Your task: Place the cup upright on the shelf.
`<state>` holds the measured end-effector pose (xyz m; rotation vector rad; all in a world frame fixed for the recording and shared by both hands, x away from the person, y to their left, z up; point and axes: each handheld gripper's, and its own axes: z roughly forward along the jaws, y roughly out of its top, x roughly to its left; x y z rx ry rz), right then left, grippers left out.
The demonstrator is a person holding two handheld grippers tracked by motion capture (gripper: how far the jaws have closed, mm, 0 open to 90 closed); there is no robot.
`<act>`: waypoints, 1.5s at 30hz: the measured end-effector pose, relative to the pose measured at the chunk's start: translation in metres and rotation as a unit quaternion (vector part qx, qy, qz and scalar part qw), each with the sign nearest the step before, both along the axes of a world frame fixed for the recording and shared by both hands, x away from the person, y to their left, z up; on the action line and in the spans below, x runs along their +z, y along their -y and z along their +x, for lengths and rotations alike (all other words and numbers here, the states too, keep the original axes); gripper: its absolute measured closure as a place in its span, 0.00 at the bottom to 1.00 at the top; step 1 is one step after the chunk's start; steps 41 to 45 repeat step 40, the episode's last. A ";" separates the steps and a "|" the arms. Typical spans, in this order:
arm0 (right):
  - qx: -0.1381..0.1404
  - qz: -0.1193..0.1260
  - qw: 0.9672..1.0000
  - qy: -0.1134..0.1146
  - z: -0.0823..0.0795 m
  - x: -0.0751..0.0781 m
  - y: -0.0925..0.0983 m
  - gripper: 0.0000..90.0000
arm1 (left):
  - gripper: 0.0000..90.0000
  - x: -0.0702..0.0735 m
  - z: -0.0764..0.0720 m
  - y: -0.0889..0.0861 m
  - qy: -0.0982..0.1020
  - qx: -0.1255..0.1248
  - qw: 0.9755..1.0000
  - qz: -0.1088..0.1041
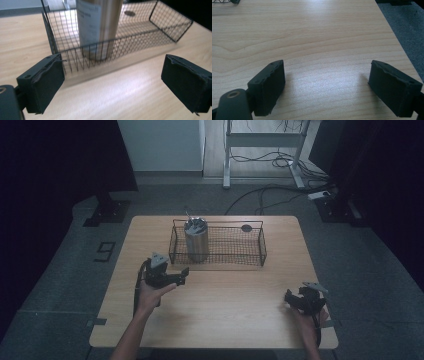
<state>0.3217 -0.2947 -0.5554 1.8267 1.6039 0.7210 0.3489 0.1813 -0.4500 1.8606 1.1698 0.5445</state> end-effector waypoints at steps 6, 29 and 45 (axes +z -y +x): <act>0.000 0.000 1.000 0.000 0.000 0.000 0.000 0.15 | 0.05 -0.022 -0.017 -0.005 -0.017 -0.012 1.000 0.013; 0.000 0.000 1.000 0.000 0.000 0.000 0.000 0.15 | 0.09 -0.068 -0.033 -0.012 -0.051 0.006 0.998 0.038; 0.000 0.000 1.000 0.000 0.000 0.000 0.000 0.15 | 0.09 -0.074 -0.037 -0.016 -0.055 0.013 0.998 0.034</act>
